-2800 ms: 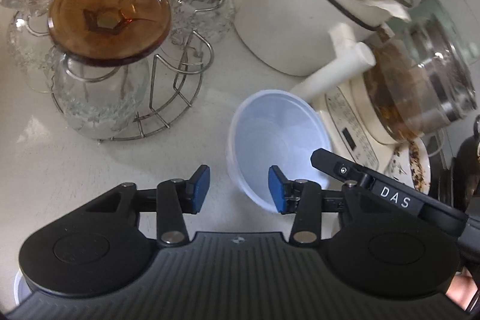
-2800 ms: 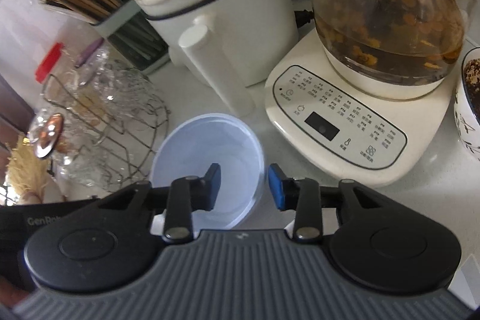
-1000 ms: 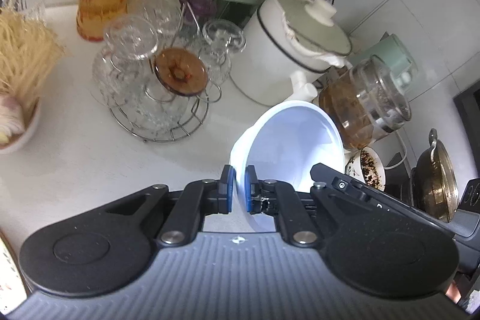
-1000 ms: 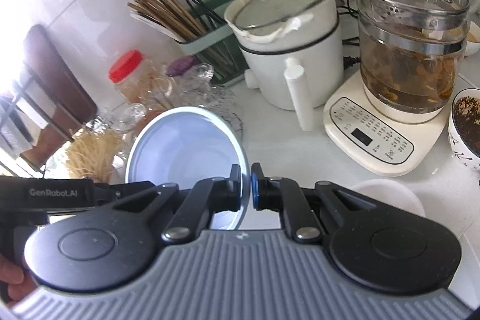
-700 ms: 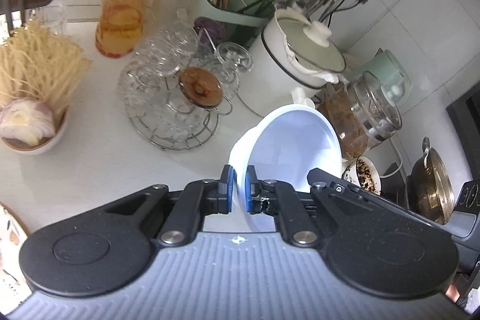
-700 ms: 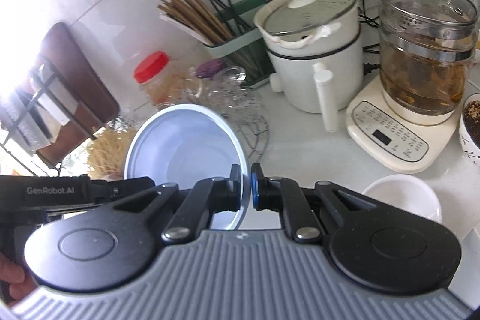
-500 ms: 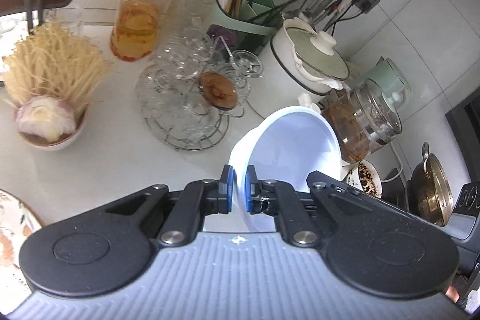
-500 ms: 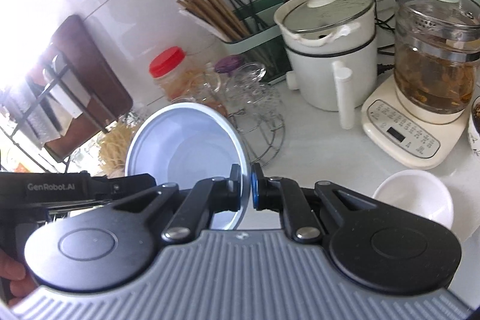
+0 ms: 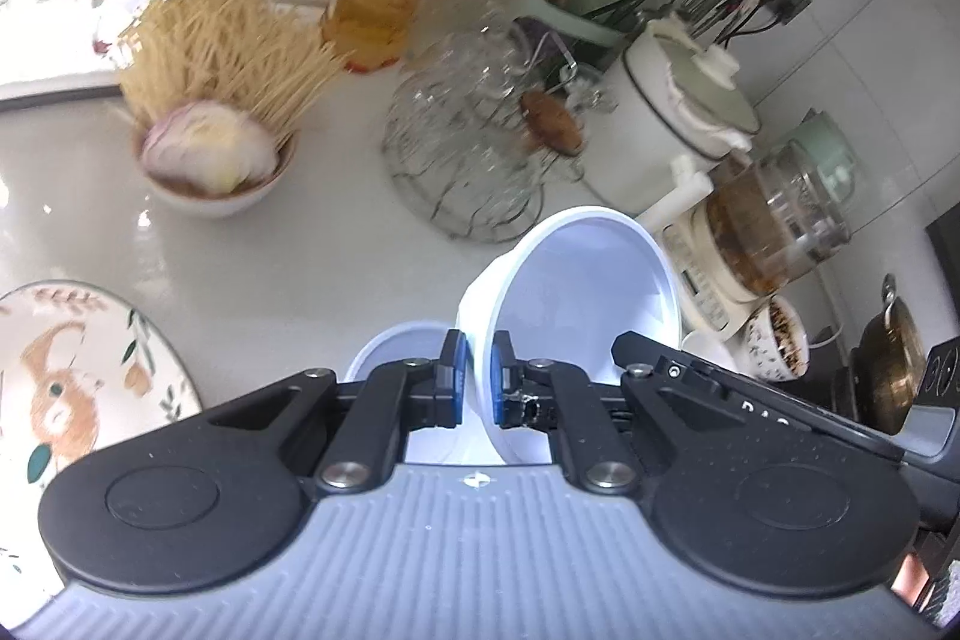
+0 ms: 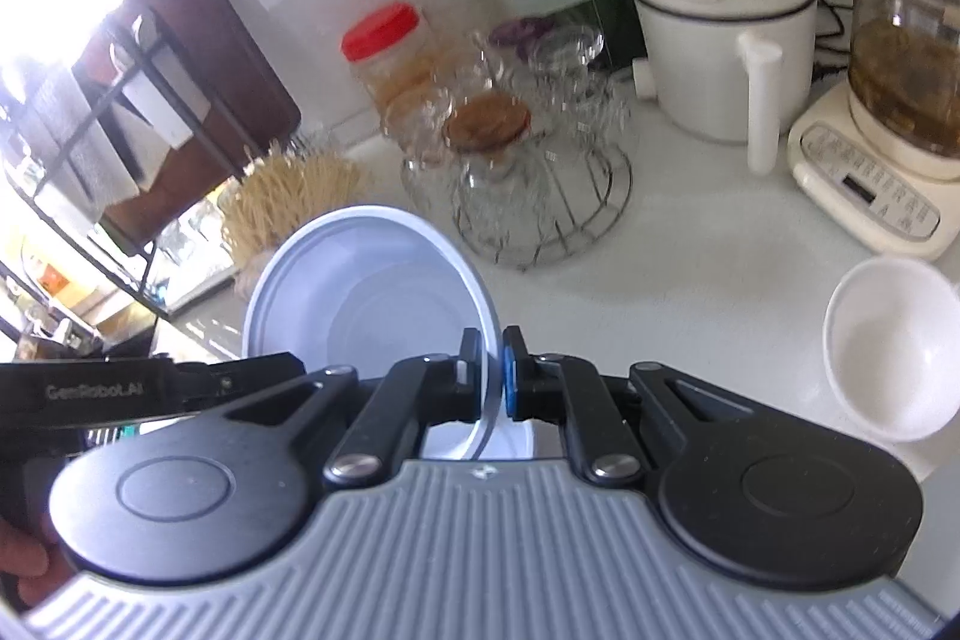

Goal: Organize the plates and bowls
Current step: 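Lower the held bowl into the first translucent bowl with the left gripper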

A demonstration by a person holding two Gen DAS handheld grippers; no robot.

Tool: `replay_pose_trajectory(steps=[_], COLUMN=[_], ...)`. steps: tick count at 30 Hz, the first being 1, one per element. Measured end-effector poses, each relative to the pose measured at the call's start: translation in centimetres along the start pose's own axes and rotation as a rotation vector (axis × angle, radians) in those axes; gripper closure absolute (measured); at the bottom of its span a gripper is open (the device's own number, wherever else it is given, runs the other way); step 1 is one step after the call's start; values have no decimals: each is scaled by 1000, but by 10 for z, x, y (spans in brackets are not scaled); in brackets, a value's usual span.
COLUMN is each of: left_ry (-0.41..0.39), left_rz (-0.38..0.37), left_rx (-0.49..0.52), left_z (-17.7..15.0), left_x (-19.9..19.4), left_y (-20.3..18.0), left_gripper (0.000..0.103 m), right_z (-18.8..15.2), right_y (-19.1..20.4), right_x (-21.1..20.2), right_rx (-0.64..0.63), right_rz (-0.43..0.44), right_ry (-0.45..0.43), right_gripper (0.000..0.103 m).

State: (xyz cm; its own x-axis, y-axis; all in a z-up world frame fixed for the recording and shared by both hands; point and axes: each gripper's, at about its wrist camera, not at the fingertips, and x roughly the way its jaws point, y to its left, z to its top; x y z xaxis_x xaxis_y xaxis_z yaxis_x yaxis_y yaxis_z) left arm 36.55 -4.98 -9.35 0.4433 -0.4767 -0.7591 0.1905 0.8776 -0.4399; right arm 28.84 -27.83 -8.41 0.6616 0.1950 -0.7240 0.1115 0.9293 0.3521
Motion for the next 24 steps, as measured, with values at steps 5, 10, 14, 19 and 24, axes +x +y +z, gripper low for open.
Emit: replay_pose_trajectory(steps=[5, 10, 14, 19, 24], left_ry=[22, 65, 103, 133, 143], left_rz=[31, 54, 76, 95, 105], left_rx=[-8, -24, -16, -17, -27], left_z=[-9, -14, -18, -20, -17], left_x=[8, 25, 37, 49, 57], left_y=[13, 24, 28, 34, 36], left_gripper=[94, 93, 93, 93, 93], right_z=[-11, -17, -23, -27, -26], right_y=[4, 7, 5, 0, -2], right_x=[13, 28, 41, 53, 59], right_rx=[-12, -39, -48, -34, -34], right_rz=[-10, -32, -44, -37, -36], right_ry=[45, 91, 137, 179, 193], right_gripper=[93, 91, 91, 91, 91])
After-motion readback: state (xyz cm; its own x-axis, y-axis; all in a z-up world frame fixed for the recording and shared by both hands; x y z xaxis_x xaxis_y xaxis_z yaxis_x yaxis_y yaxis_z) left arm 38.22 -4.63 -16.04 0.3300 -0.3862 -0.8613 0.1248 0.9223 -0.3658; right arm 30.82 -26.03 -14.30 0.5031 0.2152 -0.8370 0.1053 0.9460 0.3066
